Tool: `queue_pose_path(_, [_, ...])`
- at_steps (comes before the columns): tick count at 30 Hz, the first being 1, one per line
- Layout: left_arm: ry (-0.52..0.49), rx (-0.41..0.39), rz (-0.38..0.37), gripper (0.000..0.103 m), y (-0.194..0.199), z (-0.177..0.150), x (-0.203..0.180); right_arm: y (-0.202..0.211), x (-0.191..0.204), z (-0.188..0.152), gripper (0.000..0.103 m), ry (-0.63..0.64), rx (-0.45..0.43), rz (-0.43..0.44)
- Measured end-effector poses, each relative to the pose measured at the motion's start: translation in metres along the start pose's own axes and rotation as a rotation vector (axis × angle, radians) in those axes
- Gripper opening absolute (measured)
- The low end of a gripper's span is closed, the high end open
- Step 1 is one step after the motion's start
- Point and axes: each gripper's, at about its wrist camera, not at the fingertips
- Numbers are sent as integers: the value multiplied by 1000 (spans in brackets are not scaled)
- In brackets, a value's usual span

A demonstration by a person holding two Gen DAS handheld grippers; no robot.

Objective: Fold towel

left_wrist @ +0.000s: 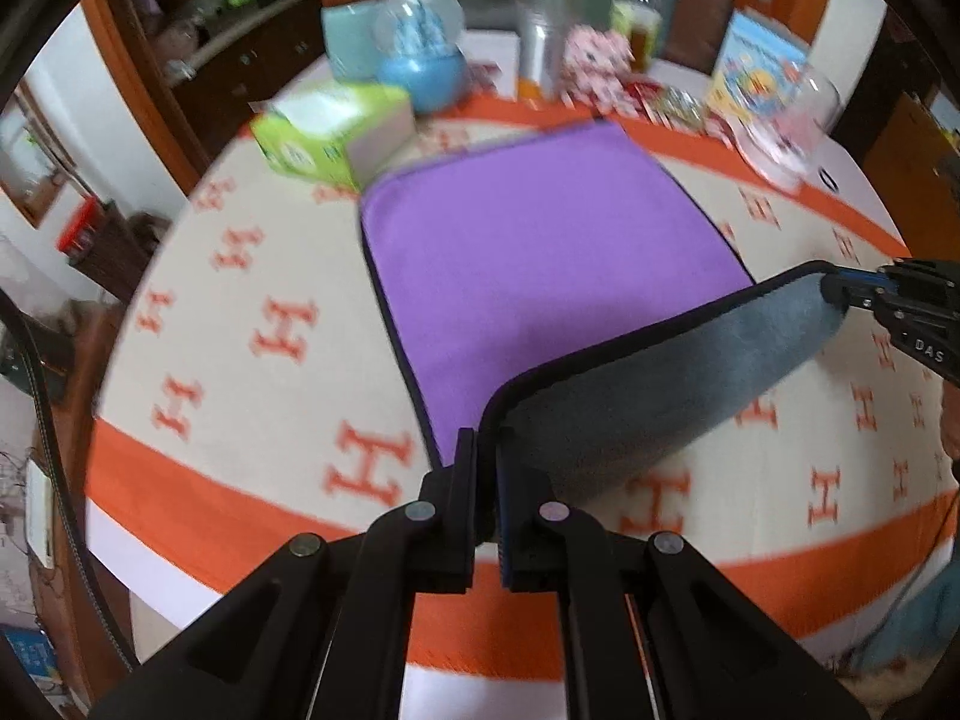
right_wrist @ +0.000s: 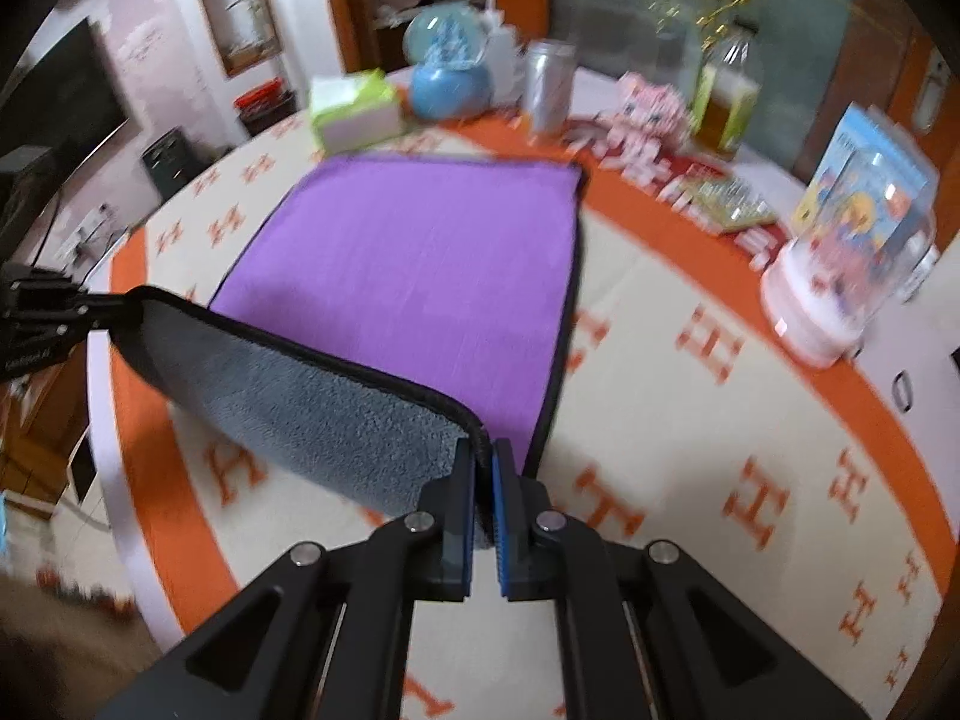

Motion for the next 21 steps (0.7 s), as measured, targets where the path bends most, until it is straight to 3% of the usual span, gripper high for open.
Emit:
queue_pose_path(10, [5,-112,104,3,-9,88,11,-17,-30,87,5,-66,-51,-105])
queue_pose_path(21, [82,-89,141,3,-74,148,29,-84,-57,147,5,-149,-14,-155])
Point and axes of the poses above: each gripper's, at about its wrist camera, not at the fingertips, and y roughly against the way its jaws point, x to its left, z to its top, and after that the axes turned 11 degrees about y, right-handed
